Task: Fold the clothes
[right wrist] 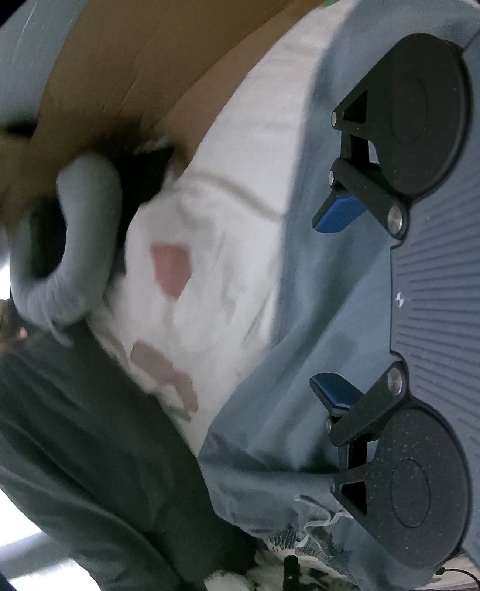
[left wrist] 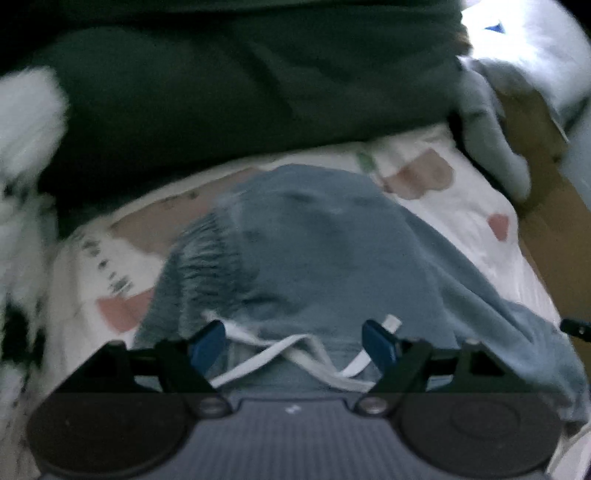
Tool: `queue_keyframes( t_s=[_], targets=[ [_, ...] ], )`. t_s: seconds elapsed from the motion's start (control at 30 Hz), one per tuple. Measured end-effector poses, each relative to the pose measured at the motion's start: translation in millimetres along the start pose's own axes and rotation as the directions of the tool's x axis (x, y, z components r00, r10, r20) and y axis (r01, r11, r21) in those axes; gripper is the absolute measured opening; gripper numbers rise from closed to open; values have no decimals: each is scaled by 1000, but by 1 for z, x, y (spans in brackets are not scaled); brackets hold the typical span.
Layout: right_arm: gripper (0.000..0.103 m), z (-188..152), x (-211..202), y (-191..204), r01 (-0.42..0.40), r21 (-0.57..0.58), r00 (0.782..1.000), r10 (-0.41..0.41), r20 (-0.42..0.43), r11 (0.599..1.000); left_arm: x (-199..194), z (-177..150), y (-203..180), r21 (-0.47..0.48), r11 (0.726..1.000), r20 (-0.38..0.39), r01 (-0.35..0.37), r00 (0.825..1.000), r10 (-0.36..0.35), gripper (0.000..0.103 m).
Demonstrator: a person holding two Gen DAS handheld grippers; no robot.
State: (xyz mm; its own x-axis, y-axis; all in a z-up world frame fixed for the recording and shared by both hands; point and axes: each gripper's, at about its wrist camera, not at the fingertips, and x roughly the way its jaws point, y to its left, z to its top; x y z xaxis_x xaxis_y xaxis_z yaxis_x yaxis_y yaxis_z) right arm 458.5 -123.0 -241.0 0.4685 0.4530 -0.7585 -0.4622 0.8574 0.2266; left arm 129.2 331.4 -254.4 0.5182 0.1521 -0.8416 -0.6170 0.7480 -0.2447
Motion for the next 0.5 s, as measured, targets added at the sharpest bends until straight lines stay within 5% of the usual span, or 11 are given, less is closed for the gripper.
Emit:
queue_keyframes(
  t_s=[0.2,0.5],
  targets=[
    [88,54,46,31,-139,-122,990,133,-54,983,-33,-11,36,-74,993,56,-93,994,98,86],
    [88,110,90,102,-171,-205,985,161,-67,964,-90,-52,90,-248,960,96,-132,983,159,86]
  ],
)
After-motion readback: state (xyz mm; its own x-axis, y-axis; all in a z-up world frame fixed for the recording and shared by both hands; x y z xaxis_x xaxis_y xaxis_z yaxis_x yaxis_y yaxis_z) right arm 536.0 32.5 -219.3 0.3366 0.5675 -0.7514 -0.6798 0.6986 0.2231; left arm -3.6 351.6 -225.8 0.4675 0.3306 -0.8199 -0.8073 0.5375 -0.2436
